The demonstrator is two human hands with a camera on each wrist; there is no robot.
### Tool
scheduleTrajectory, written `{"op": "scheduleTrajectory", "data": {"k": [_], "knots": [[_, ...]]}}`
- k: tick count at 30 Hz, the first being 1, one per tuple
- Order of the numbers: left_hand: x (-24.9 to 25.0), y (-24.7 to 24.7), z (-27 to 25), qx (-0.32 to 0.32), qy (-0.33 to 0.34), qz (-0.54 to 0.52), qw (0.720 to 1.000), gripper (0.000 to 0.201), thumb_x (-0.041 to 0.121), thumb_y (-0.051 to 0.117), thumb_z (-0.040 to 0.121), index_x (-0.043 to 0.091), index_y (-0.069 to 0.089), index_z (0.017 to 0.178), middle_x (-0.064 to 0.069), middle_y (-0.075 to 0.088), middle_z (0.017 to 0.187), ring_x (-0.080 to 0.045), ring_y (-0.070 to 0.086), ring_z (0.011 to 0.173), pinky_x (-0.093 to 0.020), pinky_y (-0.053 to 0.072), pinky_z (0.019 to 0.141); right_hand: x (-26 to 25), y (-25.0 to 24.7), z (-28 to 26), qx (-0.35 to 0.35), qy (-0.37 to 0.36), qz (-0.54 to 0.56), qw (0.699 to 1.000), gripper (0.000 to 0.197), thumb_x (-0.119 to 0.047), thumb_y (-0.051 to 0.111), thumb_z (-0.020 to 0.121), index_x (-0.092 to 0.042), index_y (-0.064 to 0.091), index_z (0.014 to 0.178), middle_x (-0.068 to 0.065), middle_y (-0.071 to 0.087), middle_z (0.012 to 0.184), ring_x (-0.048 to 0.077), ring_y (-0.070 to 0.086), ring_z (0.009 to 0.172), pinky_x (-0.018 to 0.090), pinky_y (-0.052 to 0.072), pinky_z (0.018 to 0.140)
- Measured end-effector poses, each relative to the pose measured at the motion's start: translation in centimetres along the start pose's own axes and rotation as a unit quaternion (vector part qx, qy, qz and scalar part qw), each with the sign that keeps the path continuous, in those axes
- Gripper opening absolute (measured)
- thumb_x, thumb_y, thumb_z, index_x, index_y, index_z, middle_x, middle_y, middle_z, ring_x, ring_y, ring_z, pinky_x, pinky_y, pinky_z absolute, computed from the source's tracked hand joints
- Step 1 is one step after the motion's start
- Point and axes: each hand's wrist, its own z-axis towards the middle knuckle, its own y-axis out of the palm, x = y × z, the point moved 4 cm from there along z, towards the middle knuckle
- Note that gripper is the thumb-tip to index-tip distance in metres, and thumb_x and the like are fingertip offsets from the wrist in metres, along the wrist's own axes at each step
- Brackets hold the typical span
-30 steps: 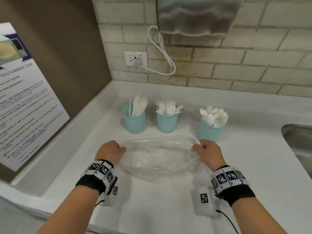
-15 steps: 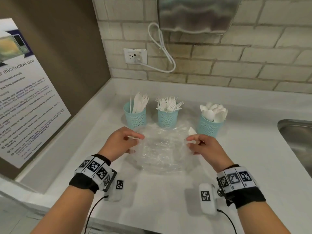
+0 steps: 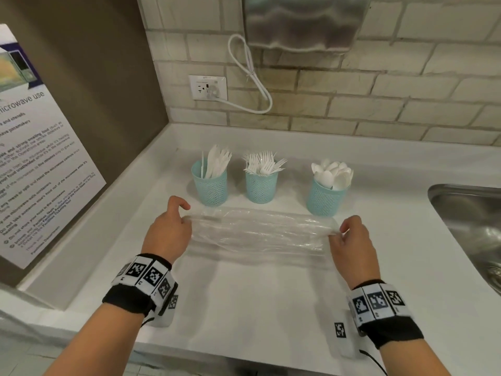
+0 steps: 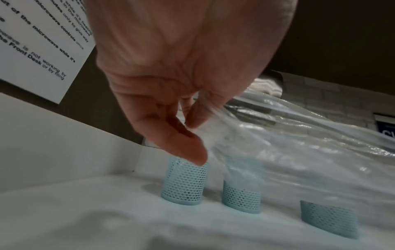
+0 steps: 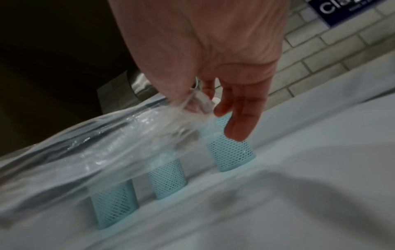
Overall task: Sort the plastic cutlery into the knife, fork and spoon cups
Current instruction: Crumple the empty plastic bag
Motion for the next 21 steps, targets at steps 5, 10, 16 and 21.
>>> {"op": "scheduleTrajectory", "data": {"k": [5,10,16,21], "knots": [[1.0,0.6,-1.6,-0.05,-0.001,-0.17,0.984,0.046,-0.01,0.034,0.084,0.028,0.055,0.101,-0.017,0.064,0.079,-0.021,0.06,0.067,-0.04,0.055,0.073,-0.2,0.0,-0.6,-0.047,0.022,0.144,0.988,0.024,0.002,0.043,0.086,-0.019,0.053,0.092,0.019,0.058,0.064,0.031,0.06,0.058,0.039,0.054,0.062],[1.5,0.6,-2.6,-0.086,0.016,-0.231,0.969,0.048,-0.01,0.048,0.086,0.032,0.061,0.105,-0.006,0.062,0.102,-0.013,0.06,0.084,-0.02,0.048,0.08,-0.5,-0.2,-0.8,-0.123,-0.006,0.142,0.982,0.055,0.016,0.034,0.081,-0.017,0.071,0.105,0.008,0.064,0.102,0.024,0.06,0.066,0.002,0.043,0.061],[1.5,0.2,-3.8,-0.109,-0.045,-0.376,0.919,0.058,0.055,0.057,0.079,0.019,0.058,0.125,-0.011,0.066,0.114,-0.019,0.07,0.087,-0.029,0.055,0.081,-0.7,-1.0,-1.0,-0.198,0.078,0.401,0.891,0.032,-0.013,0.047,0.09,-0.02,0.064,0.116,0.006,0.065,0.103,0.024,0.06,0.089,0.033,0.051,0.083],[1.0,1.0,-4.6,-0.099,-0.038,-0.335,0.936,0.049,0.01,0.062,0.09,0.013,0.047,0.137,-0.019,0.061,0.114,-0.008,0.067,0.057,-0.017,0.056,0.061,-1.0,-1.4,-1.0,-0.182,0.121,0.474,0.853,0.049,-0.045,0.064,0.083,-0.01,0.064,0.118,0.001,0.073,0.102,0.025,0.071,0.086,0.036,0.057,0.073]]}}
